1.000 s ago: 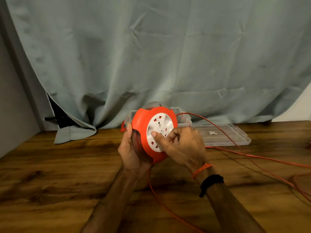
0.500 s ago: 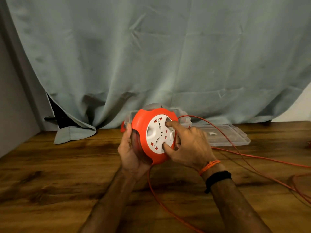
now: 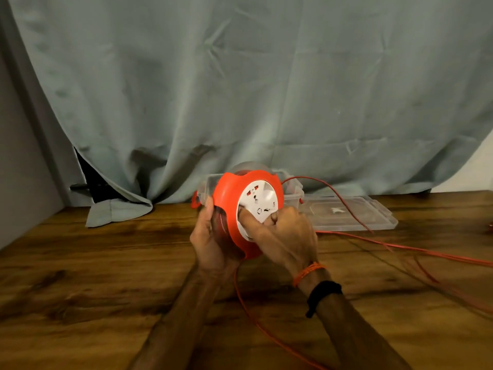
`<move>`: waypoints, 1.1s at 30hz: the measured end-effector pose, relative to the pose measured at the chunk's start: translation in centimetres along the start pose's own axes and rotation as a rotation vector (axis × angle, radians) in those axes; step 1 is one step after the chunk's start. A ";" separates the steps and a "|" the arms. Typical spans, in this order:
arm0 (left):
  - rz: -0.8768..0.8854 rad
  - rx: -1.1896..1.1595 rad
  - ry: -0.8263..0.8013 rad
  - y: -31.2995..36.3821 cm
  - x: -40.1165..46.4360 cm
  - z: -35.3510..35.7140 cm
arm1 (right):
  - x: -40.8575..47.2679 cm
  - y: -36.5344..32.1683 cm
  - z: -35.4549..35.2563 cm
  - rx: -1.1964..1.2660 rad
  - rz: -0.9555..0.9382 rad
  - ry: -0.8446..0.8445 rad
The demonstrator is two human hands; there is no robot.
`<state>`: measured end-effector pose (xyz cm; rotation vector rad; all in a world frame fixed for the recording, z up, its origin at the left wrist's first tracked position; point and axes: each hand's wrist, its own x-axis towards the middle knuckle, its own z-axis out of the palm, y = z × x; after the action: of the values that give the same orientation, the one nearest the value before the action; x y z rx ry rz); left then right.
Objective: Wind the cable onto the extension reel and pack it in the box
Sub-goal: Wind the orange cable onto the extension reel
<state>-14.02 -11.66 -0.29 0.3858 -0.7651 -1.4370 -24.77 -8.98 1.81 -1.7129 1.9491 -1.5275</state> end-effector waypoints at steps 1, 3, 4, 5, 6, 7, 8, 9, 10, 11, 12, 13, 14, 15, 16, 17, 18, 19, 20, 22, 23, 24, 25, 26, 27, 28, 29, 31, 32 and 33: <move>-0.008 -0.003 0.000 0.0 0.0 0.1 | 0.0 0.1 0.0 0.017 0.005 -0.017; -0.032 -0.014 -0.031 0.0 0.0 0.2 | 0.0 0.1 -0.1 0.012 -0.042 -0.028; -0.037 -0.028 -0.044 0.1 0.1 0.1 | 0.1 0.1 -0.3 -0.002 -0.070 -0.027; -0.039 -0.042 -0.048 0.2 0.0 0.1 | 0.3 0.3 -0.4 -0.017 -0.095 -0.028; -0.044 -0.054 -0.056 0.4 0.0 0.1 | 0.5 0.4 -0.7 -0.024 -0.120 -0.028; -0.057 -0.060 -0.067 0.5 0.0 0.1 | 0.8 0.5 -1.0 -0.025 -0.147 -0.032; -0.070 -0.066 -0.072 0.4 0.0 0.0 | 1.2 0.8 -1.4 -0.029 -0.182 -0.037; -0.085 -0.085 -0.075 0.3 0.0 0.0 | 1.6 1.0 -1.9 -0.040 -0.222 -0.045; -0.100 -0.108 -0.076 0.2 -0.1 0.0 | 1.9 1.3 -2.3 -0.053 -0.269 -0.052; -0.114 -0.121 -0.079 0.2 -0.1 0.0 | 2.1 1.5 -2.6 -0.063 -0.314 -0.055; -0.123 -0.126 -0.079 0.2 -0.1 0.0 | 2.3 1.7 -2.8 -0.073 -0.354 -0.059; -0.129 -0.130 -0.089 0.2 -0.2 0.1 | 2.3 1.8 -3.0 -0.088 -0.387 -0.067; -0.132 -0.130 -0.101 0.2 -0.2 0.1 | 2.2 1.8 -3.2 -0.110 -0.418 -0.079; -0.132 -0.132 -0.109 0.2 -0.3 0.2 | 2.1 1.8 -3.3 -0.135 -0.448 -0.094; -0.129 -0.135 -0.110 0.2 -0.3 0.2 | 2.0 1.7 -3.5 -0.167 -0.476 -0.108; -0.129 -0.142 -0.116 0.2 -0.2 0.1 | 2.0 1.7 -3.5 -0.205 -0.499 -0.118; -0.132 -0.151 -0.124 0.1 -0.1 0.1 | 2.0 1.8 -3.4 -0.244 -0.510 -0.128; -0.137 -0.156 -0.133 0.1 -0.1 0.0 | 2.0 1.9 -3.4 -0.276 -0.514 -0.133; -0.141 -0.156 -0.133 0.2 -0.1 0.0 | 2.0 2.0 -3.4 -0.300 -0.516 -0.132; -0.156 -0.151 -0.145 0.3 -0.2 0.1 | 1.9 2.2 -3.2 -0.332 -0.530 -0.124; -0.161 -0.151 -0.154 0.3 -0.3 0.2 | 1.8 2.2 -3.2 -0.344 -0.540 -0.123; -0.160 -0.149 -0.160 0.3 -0.3 0.2 | 1.7 2.1 -3.2 -0.356 -0.548 -0.121; -0.158 -0.148 -0.168 0.3 -0.3 0.2 | 1.6 2.1 -3.2 -0.371 -0.549 -0.117; -0.154 -0.145 -0.172 0.3 -0.3 0.2 | 1.6 2.0 -3.1 -0.385 -0.544 -0.116; -0.148 -0.142 -0.179 0.3 -0.3 0.2 | 1.6 1.9 -3.1 -0.398 -0.531 -0.117; -0.141 -0.137 -0.180 0.3 -0.4 0.3 | 1.6 1.9 -3.0 -0.403 -0.521 -0.113; -0.134 -0.134 -0.179 0.4 -0.4 0.4 | 1.6 1.9 -3.0 -0.402 -0.518 -0.099; -0.125 -0.137 -0.161 0.4 -0.3 0.4 | 1.5 1.8 -3.0 -0.389 -0.521 -0.065; -0.116 -0.135 -0.155 0.4 -0.3 0.4 | 1.3 1.7 -3.0 -0.384 -0.511 -0.043; -0.108 -0.126 -0.155 0.3 -0.3 0.4 | 1.2 1.6 -2.9 -0.382 -0.487 -0.014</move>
<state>-13.99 -11.25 0.11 0.2233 -0.7821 -1.6217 -28.20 -8.49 2.63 -2.4977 2.0158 -1.3087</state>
